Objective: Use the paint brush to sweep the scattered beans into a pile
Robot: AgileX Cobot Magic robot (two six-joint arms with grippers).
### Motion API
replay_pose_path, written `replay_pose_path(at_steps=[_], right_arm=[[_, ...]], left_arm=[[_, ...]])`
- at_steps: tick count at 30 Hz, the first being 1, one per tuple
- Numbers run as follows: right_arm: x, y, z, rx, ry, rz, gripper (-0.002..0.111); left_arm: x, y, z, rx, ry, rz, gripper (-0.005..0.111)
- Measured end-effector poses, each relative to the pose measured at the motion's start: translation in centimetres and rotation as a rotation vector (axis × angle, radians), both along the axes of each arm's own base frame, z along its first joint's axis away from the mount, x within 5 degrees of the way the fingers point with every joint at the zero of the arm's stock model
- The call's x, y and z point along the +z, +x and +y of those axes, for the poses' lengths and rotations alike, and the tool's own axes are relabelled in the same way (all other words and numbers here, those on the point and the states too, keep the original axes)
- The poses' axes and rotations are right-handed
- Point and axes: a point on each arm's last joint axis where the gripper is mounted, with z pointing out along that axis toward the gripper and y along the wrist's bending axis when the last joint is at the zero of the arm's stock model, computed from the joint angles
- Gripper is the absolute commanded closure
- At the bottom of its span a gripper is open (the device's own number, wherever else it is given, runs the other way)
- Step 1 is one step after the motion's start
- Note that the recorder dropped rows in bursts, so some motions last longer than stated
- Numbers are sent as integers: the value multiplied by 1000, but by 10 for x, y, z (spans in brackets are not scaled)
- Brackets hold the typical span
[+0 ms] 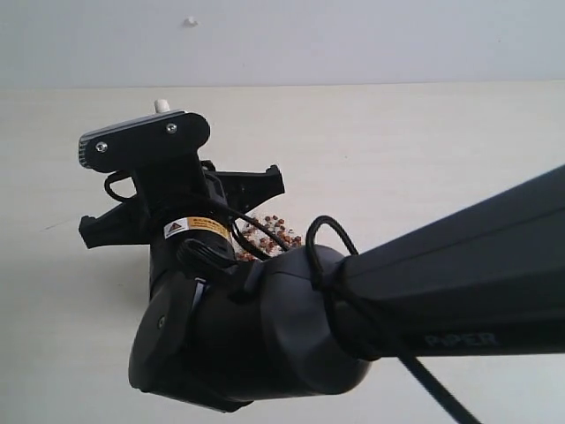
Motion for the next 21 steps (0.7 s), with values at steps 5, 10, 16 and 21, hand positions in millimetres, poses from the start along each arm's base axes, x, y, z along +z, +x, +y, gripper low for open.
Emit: replay_pose_path(at_steps=[5,10,16,21], right_arm=[[1,1,0,17,-59,-40,108],[3,1,2,42,-73,-68,108],[-6,-6,-1,57,77,-38,108],[-24,-8,-20,110,268,11,108]], left_arm=[[0,0,0,0,0,0,107],[0,0,0,0,0,0,107],[0,0,0,0,0,0,107],[0,0,0,0,0,0,107]])
